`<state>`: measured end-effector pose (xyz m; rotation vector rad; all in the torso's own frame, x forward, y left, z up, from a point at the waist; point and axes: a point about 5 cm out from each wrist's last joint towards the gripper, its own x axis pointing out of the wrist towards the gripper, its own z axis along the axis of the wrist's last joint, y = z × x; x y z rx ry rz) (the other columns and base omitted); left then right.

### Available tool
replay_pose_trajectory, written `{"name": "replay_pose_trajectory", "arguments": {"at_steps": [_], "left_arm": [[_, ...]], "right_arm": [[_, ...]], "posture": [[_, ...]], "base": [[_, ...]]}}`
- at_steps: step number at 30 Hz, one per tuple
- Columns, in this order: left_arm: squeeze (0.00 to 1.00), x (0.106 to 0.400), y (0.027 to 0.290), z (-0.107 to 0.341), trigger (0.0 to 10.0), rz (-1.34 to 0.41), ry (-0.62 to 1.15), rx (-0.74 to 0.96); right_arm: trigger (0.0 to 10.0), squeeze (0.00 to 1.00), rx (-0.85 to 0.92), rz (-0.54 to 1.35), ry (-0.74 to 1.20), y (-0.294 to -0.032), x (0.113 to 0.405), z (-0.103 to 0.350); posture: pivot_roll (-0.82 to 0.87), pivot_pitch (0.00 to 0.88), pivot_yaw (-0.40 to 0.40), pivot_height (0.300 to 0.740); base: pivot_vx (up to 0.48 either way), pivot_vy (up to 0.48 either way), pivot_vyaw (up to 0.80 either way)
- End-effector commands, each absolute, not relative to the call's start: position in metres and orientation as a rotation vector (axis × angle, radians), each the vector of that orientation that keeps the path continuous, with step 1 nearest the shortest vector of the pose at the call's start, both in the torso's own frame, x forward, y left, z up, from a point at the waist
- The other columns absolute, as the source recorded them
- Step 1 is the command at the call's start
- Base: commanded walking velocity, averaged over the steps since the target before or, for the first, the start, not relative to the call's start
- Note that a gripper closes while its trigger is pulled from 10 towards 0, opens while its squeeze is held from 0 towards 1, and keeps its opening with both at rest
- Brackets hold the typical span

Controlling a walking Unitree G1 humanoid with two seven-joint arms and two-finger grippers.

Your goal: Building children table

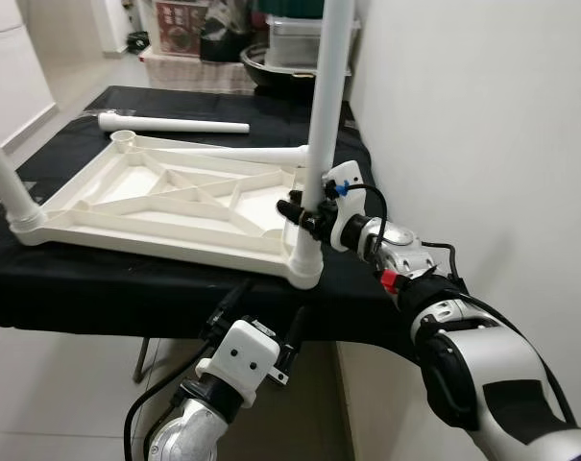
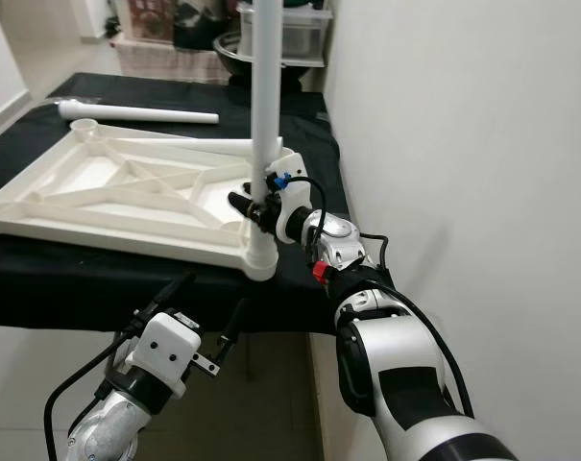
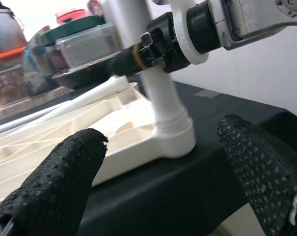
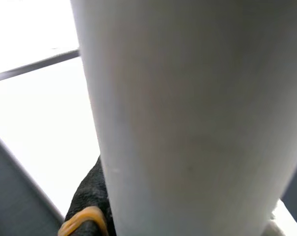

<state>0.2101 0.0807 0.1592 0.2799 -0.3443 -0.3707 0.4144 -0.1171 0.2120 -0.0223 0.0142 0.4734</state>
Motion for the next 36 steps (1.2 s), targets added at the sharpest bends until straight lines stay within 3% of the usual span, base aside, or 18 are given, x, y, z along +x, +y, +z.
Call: {"name": "replay_pose_trajectory", "arguments": {"at_steps": [1,5,6,8,11,17,18,19,20,21,22,31,32,36], "left_arm": [[0.0,0.21,0.08,0.154,10.0,-0.381,-0.318,0.285],[0.0,0.21,0.08,0.153,10.0,-0.385,-0.316,0.288],[0.0,0.21,0.08,0.153,10.0,-0.385,-0.316,0.288],[0.0,0.211,0.08,0.153,10.0,-0.384,-0.312,0.292],[0.0,0.211,0.08,0.153,10.0,-0.382,-0.311,0.296],[0.0,0.212,0.08,0.152,10.0,-0.377,-0.306,0.3],[0.0,0.212,0.08,0.152,10.0,-0.376,-0.303,0.3],[0.0,0.212,0.08,0.152,10.0,-0.376,-0.303,0.3],[0.0,0.212,0.08,0.152,10.0,-0.376,-0.302,0.301],[0.0,0.212,0.08,0.152,10.0,-0.375,-0.302,0.3],[0.0,0.213,0.08,0.152,10.0,-0.375,-0.299,0.298],[0.0,0.214,0.081,0.15,10.0,-0.374,-0.287,0.291],[0.0,0.214,0.081,0.15,10.0,-0.373,-0.286,0.291],[0.0,0.215,0.081,0.149,10.0,-0.376,-0.277,0.289]], "right_arm": [[0.0,0.0,-0.036,0.322,0.056,-0.132,0.418,0.212],[0.0,0.0,-0.009,0.012,0.117,-0.156,0.419,0.203],[0.0,0.0,-0.009,0.012,0.117,-0.156,0.419,0.203],[0.0,0.0,0.078,-0.208,0.166,-0.171,0.416,0.193],[0.0,0.0,0.148,-0.362,0.176,-0.176,0.413,0.188],[0.0,0.0,0.224,-0.411,0.142,-0.157,0.414,0.194],[10.0,0.0,0.243,-0.32,0.083,-0.14,0.416,0.204],[10.0,0.0,0.243,-0.32,0.083,-0.14,0.416,0.204],[10.0,0.58,0.238,-0.292,0.064,-0.136,0.417,0.207],[10.0,0.58,0.224,-0.272,0.046,-0.132,0.417,0.209],[10.0,1.0,0.194,-0.249,0.018,-0.128,0.417,0.21],[10.0,1.0,0.101,-0.264,-0.076,-0.127,0.411,0.209],[10.0,0.0,0.099,-0.272,-0.082,-0.129,0.41,0.206],[10.0,0.0,0.091,-0.247,-0.137,-0.133,0.403,0.2]], "posture": [[0.09,0.067,-0.099,0.74],[0.09,0.07,-0.096,0.74],[0.09,0.07,-0.096,0.74],[0.09,0.073,-0.097,0.74],[0.09,0.078,-0.099,0.74],[0.09,0.081,-0.098,0.74],[0.09,0.082,-0.098,0.74],[0.09,0.082,-0.098,0.74],[0.09,0.082,-0.098,0.74],[0.09,0.083,-0.096,0.74],[0.09,0.08,-0.097,0.74],[0.09,0.081,-0.095,0.74],[0.09,0.081,-0.095,0.74],[0.09,0.078,-0.093,0.74]], "base": [[0.0,0.0,0.0],[0.0,0.0,0.0],[0.0,0.0,0.0],[0.0,0.0,0.0],[0.0,0.0,0.0],[0.0,0.0,0.0],[0.0,0.0,0.0],[0.0,0.0,0.0],[0.0,0.0,0.0],[0.0,0.0,0.0],[0.0,0.0,0.0],[0.0,0.0,0.0],[0.0,0.0,0.0],[0.0,0.0,0.0]]}}
